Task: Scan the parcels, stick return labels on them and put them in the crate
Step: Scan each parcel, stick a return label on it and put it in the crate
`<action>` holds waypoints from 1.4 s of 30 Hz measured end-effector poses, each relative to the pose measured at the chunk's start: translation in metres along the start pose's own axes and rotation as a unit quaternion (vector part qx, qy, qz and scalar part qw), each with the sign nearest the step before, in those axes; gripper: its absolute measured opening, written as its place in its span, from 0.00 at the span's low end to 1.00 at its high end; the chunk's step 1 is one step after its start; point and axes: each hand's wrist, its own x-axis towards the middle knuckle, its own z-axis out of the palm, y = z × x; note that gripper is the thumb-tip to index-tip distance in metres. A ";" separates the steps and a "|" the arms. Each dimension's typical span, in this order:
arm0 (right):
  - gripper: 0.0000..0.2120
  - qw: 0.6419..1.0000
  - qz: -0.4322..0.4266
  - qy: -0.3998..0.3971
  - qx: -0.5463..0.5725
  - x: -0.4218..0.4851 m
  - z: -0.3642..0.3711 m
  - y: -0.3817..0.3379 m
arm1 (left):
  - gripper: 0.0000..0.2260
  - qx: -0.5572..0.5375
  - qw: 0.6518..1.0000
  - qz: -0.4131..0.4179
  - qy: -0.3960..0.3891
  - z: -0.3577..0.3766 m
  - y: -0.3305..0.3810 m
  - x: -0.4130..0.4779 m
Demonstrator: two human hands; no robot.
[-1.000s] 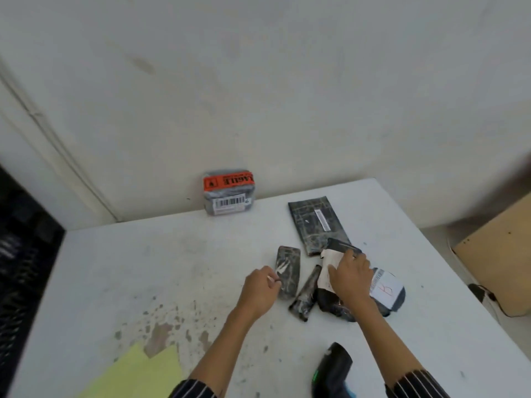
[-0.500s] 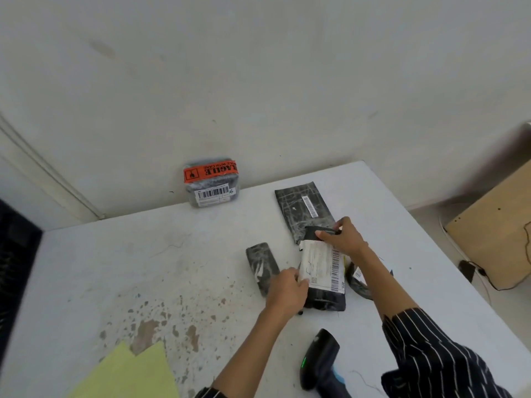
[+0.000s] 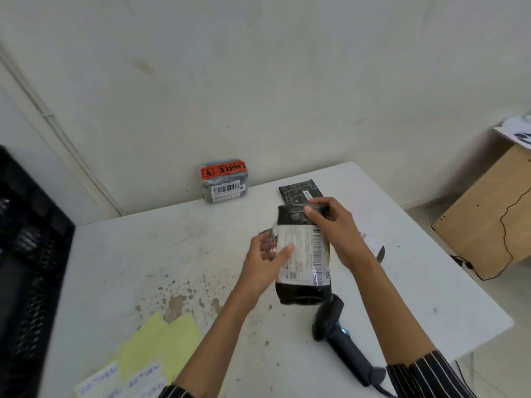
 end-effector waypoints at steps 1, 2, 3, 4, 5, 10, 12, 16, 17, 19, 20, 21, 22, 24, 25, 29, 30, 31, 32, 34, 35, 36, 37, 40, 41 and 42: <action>0.16 0.999 0.011 -0.032 0.008 -0.012 0.008 -0.001 | 0.22 -0.018 1.000 0.012 0.000 -0.010 0.000 -0.006; 0.17 0.998 0.020 -0.059 0.006 -0.023 0.015 -0.002 | 0.21 -0.027 0.999 0.019 -0.010 -0.019 0.000 -0.012; 0.18 0.997 0.027 -0.079 -0.005 -0.033 0.023 -0.002 | 0.20 -0.027 0.999 0.024 -0.027 -0.027 -0.001 -0.019; 0.17 0.995 0.029 -0.090 -0.015 -0.042 0.030 -0.001 | 0.18 -0.019 0.998 0.029 -0.046 -0.035 -0.001 -0.026; 0.16 0.995 0.031 -0.092 -0.018 -0.051 0.035 0.002 | 0.17 -0.013 0.998 0.032 -0.059 -0.042 -0.003 -0.033; 0.10 0.985 0.015 0.028 -0.171 -0.098 0.033 0.051 | 0.16 -0.064 0.998 0.005 -0.003 -0.071 -0.028 -0.060; 0.19 0.933 0.027 0.091 -0.348 -0.124 0.020 0.085 | 0.17 -0.107 0.994 -0.020 0.019 -0.080 -0.042 -0.067; 0.34 0.849 0.163 0.054 -0.500 -0.165 0.003 0.130 | 0.20 -0.199 0.978 -0.051 0.027 -0.089 -0.068 -0.082; 0.34 0.828 0.180 0.035 -0.531 -0.169 0.002 0.138 | 0.20 -0.227 0.972 -0.060 0.029 -0.089 -0.073 -0.085; 0.31 0.798 0.176 0.023 -0.576 -0.172 -0.001 0.147 | 0.19 -0.282 0.956 -0.076 0.037 -0.089 -0.082 -0.091; 0.29 0.791 0.165 0.023 -0.588 -0.171 -0.002 0.150 | 0.19 -0.306 0.947 -0.084 0.042 -0.089 -0.085 -0.094; 0.27 0.788 0.153 0.020 -0.596 -0.169 -0.005 0.153 | 0.18 -0.326 0.940 -0.090 0.046 -0.088 -0.087 -0.096; 0.25 0.789 0.146 0.010 -0.597 -0.167 -0.008 0.155 | 0.17 -0.339 0.934 -0.095 0.052 -0.088 -0.089 -0.098; 0.21 0.821 0.152 -0.013 -0.550 -0.164 -0.013 0.155 | 0.15 -0.357 0.926 -0.104 0.061 -0.086 -0.092 -0.101; 0.18 0.854 0.161 -0.015 -0.494 -0.164 -0.014 0.150 | 0.14 -0.365 0.923 -0.107 0.065 -0.084 -0.093 -0.103; 0.11 0.950 0.137 0.022 -0.278 -0.178 -0.003 0.120 | 0.15 -0.356 0.923 -0.114 0.093 -0.075 -0.092 -0.104; 0.10 0.961 0.129 0.028 -0.241 -0.182 0.001 0.112 | 0.15 -0.351 0.924 -0.115 0.104 -0.073 -0.091 -0.105; 0.10 0.970 0.123 0.029 -0.206 -0.186 0.005 0.104 | 0.15 -0.353 0.922 -0.115 0.114 -0.070 -0.089 -0.104; 0.10 0.977 0.118 0.026 -0.178 -0.189 0.009 0.096 | 0.15 -0.363 0.917 -0.113 0.121 -0.068 -0.088 -0.104; 0.09 0.985 0.110 0.007 -0.130 -0.197 0.015 0.079 | 0.15 -0.393 0.905 -0.105 0.127 -0.065 -0.084 -0.102; 0.08 0.989 0.106 -0.001 -0.107 -0.201 0.018 0.072 | 0.15 -0.402 0.901 -0.101 0.128 -0.064 -0.083 -0.101; 0.07 0.991 0.102 -0.010 -0.087 -0.205 0.019 0.064 | 0.15 -0.402 0.902 -0.095 0.129 -0.064 -0.081 -0.101; 0.07 0.992 0.097 -0.021 -0.072 -0.209 0.021 0.057 | 0.15 -0.396 0.904 -0.090 0.131 -0.063 -0.080 -0.100; 0.06 0.992 0.096 -0.064 -0.042 -0.217 0.025 0.041 | 0.15 -0.381 0.912 -0.077 0.134 -0.061 -0.075 -0.099; 0.06 0.992 0.095 -0.075 -0.038 -0.219 0.027 0.037 | 0.15 -0.379 0.912 -0.075 0.137 -0.060 -0.076 -0.097; 0.06 0.991 0.093 -0.084 -0.036 -0.221 0.028 0.033 | 0.15 -0.377 0.912 -0.074 0.141 -0.060 -0.076 -0.096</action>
